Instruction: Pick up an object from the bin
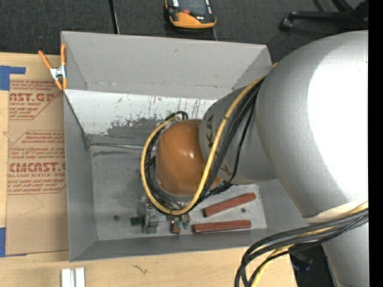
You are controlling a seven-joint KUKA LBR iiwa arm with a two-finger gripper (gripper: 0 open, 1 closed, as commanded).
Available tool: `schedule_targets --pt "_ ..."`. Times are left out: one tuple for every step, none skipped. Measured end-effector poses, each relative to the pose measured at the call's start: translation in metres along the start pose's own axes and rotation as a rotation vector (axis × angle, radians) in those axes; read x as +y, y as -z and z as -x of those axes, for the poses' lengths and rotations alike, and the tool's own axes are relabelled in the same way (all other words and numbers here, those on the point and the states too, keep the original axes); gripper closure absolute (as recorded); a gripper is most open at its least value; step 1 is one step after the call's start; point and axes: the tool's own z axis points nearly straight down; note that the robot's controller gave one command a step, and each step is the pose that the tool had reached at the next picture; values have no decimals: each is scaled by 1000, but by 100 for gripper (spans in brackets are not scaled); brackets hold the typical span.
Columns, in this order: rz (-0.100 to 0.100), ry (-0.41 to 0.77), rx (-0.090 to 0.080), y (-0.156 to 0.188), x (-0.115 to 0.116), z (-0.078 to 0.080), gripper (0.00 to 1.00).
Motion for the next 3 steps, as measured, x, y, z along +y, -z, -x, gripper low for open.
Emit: schedule_targets --pt "0 0 0 0 0 0 100" --pt "0 0 0 0 0 0 100" --pt "0 0 0 2 0 0 100"
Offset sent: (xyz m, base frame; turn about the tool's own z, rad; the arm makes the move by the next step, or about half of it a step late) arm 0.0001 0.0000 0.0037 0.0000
